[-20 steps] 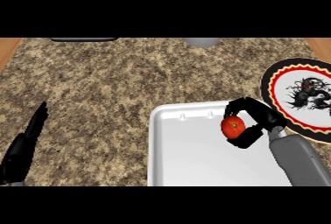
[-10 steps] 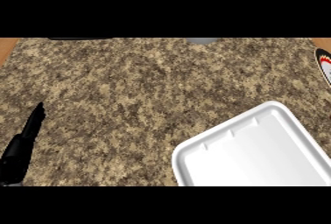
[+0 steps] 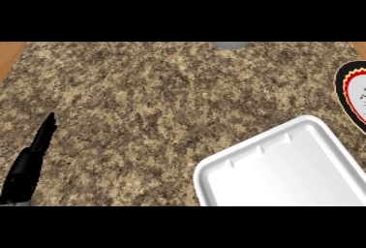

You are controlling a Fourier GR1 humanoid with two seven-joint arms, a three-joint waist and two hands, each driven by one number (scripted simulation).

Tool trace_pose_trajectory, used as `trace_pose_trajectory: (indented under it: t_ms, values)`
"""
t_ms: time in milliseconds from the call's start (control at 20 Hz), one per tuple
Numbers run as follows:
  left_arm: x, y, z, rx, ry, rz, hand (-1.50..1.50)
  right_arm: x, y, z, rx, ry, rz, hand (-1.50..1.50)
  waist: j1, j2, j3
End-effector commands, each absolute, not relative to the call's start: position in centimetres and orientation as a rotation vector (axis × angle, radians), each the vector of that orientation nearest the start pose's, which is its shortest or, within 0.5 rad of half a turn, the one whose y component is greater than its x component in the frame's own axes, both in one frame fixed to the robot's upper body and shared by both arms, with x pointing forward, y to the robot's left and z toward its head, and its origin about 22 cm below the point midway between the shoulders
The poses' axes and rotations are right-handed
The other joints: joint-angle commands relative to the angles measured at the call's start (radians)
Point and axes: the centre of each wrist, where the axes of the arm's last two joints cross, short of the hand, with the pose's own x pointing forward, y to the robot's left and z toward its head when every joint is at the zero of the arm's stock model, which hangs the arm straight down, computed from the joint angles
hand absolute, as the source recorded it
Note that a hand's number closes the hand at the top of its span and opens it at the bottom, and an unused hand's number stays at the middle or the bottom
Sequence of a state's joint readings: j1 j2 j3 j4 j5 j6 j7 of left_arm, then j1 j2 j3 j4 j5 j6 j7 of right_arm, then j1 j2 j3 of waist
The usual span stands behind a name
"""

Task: Pick the tomato from the tray and place it in the plate

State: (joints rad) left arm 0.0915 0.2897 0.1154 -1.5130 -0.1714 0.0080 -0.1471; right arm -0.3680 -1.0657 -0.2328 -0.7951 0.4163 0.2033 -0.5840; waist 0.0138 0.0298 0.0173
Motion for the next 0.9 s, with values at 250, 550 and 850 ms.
trace_pose_trajectory:
  t_ms: [250, 550, 850]
  values:
    - [21.8, 33.0, -0.4, 0.442, -1.546, -0.309, 0.00, 22.9, -60.0, 22.4, -0.889, -1.893, 0.888, 1.50, 0.023, -0.009, -0.006]
    - [22.3, 32.9, 0.2, 0.428, -1.544, -0.332, 0.00, 23.5, -59.9, 22.9, -0.728, -1.938, 0.952, 1.50, 0.042, -0.013, -0.011]
    - [21.9, 33.1, -0.7, 0.435, -1.524, -0.315, 0.00, 24.7, -59.2, 23.0, -0.625, -1.963, 0.955, 1.50, 0.029, -0.019, -0.014]
